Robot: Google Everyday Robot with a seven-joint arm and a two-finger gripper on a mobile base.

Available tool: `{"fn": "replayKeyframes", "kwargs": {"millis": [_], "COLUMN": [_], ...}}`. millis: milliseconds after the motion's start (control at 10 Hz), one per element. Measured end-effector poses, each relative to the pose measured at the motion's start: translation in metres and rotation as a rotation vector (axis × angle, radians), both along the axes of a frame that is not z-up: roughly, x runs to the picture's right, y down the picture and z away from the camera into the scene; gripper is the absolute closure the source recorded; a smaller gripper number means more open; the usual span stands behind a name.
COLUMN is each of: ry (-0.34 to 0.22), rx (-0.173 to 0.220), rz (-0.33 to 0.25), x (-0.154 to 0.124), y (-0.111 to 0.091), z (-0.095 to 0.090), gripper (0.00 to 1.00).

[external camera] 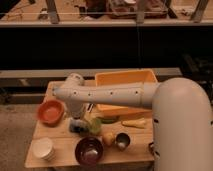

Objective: Wipe red bowl with brush

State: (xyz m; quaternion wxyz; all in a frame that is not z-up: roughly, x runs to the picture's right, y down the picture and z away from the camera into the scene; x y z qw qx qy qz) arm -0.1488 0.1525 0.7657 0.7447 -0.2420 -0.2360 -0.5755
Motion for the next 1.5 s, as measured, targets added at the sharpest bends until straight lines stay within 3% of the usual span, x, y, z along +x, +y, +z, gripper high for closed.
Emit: {"fn": "replayKeyframes", "kwargs": {"millis": [300, 400, 800, 1100, 1500], "ry": [-0.003, -0.015, -0.034, -0.026, 0.001], "rx": [0.021, 0.027, 0.032, 0.028, 0.012], "rz": [-0.007, -0.005, -0.010, -0.026, -0.036], "x": [-0.001, -0.004, -0.010, -0.010, -0.001], "y": [-0.010, -0.011, -0.009, -0.002, 0.007], "z": [0.004, 0.007, 0.019, 0.028, 0.032], "gripper": [0.49, 0.50, 0.50, 0.31, 0.30]}}
